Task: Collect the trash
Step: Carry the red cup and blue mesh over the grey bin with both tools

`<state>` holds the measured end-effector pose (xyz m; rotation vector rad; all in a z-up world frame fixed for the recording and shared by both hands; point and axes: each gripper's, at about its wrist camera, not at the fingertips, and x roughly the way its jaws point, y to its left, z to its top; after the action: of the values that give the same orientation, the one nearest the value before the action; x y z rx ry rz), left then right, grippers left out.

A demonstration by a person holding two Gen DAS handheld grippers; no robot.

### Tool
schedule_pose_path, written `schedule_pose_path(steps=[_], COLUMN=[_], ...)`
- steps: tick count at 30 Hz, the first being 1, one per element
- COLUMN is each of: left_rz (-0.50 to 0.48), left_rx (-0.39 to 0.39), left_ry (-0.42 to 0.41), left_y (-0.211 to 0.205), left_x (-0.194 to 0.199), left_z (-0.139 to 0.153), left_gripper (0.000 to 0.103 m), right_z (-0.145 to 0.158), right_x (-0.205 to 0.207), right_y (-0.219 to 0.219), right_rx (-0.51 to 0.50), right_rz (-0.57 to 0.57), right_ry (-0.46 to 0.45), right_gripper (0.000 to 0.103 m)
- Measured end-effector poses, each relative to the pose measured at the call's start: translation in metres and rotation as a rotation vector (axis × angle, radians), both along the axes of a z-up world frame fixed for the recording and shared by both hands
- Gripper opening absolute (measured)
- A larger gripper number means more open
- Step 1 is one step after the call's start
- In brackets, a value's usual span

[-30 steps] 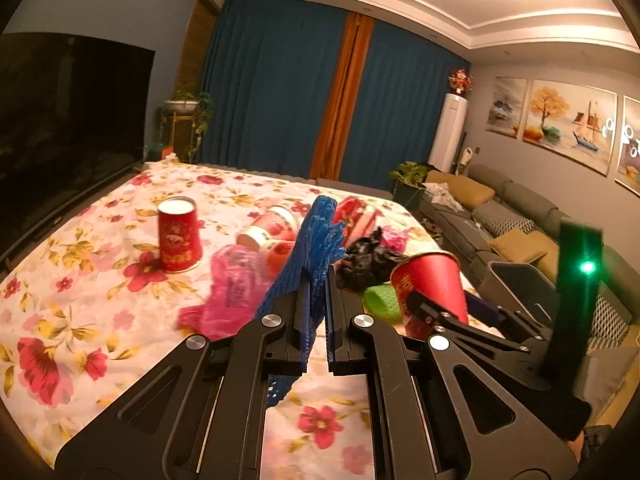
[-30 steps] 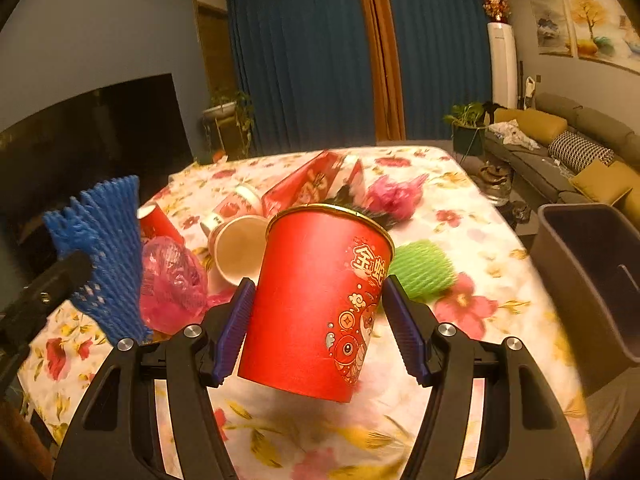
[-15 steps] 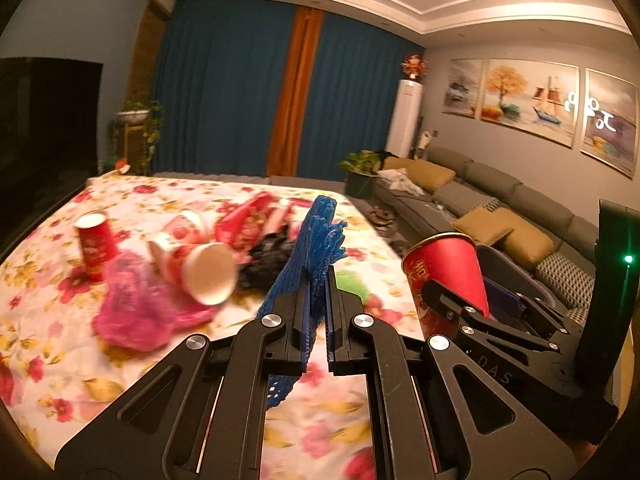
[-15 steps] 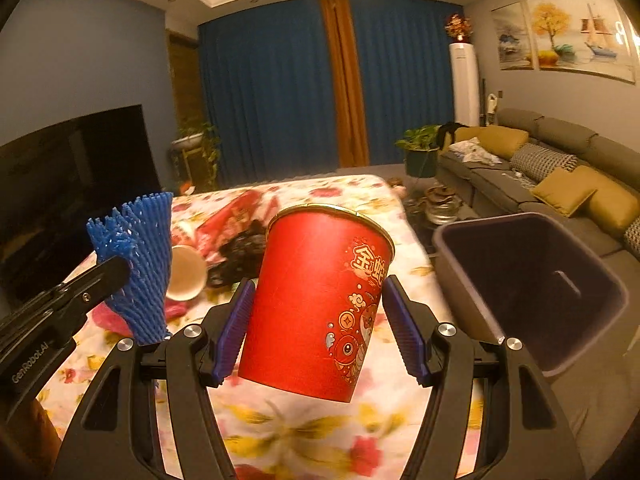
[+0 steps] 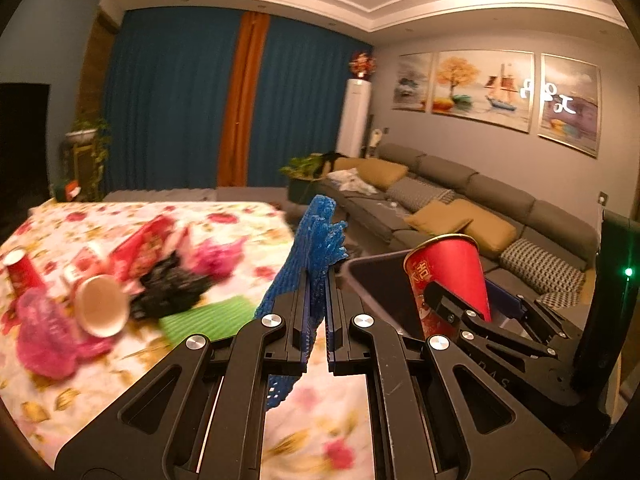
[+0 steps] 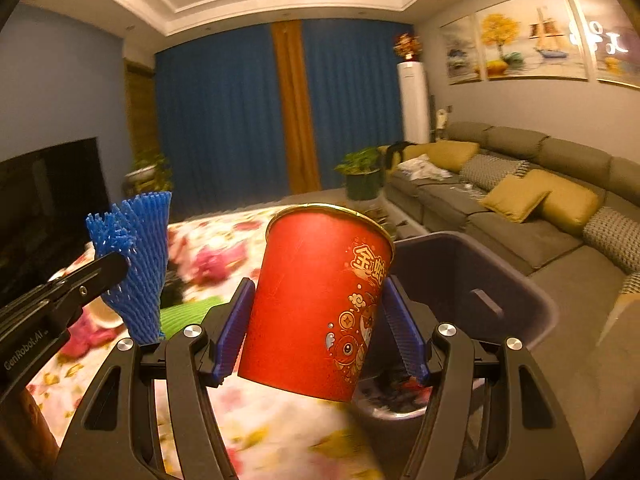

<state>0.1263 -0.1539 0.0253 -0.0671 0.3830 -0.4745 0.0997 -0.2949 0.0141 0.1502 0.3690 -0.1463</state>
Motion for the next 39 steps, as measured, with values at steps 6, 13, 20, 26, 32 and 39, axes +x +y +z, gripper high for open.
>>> schedule_pose_path(steps=[6,13,20,26,32,39], left_rz=[-0.092,-0.177,-0.232,-0.27,-0.305,-0.308], left_rx=[0.01,0.0,0.006,0.027,0.04,0.017], left_ry=[-0.04,-0.035,0.006,0.031,0.044,0.062], left_y=[-0.054,-0.099,-0.127,-0.144,-0.152,-0.143], left_x=[0.006,0.021,0.037,0.046,0.05,0.057], left_z=[0.003,-0.003,-0.018,-0.032,-0.04,-0.044], left_gripper=[0.005,0.006,0.006,0.006,0.008,0.052], right_z=[0.001,-0.003,-0.006,-0.009,-0.008,-0.004], right_x=[-0.01,-0.012,-0.009,-0.003,-0.001,0.001], right_y=[-0.041,-0.075,-0.09,-0.099,-0.098,-0.1], right_rx=[0.01,0.015,0.024,0.035,0.039,0.053], right_rz=[-0.091,-0.16,-0.206,-0.225,-0.229,-0.229], right_ry=[-0.022,-0.031,-0.037,-0.034,-0.032,-0.036], right_gripper=[0.064,0.064,0.064,0.064,0.064,0.065])
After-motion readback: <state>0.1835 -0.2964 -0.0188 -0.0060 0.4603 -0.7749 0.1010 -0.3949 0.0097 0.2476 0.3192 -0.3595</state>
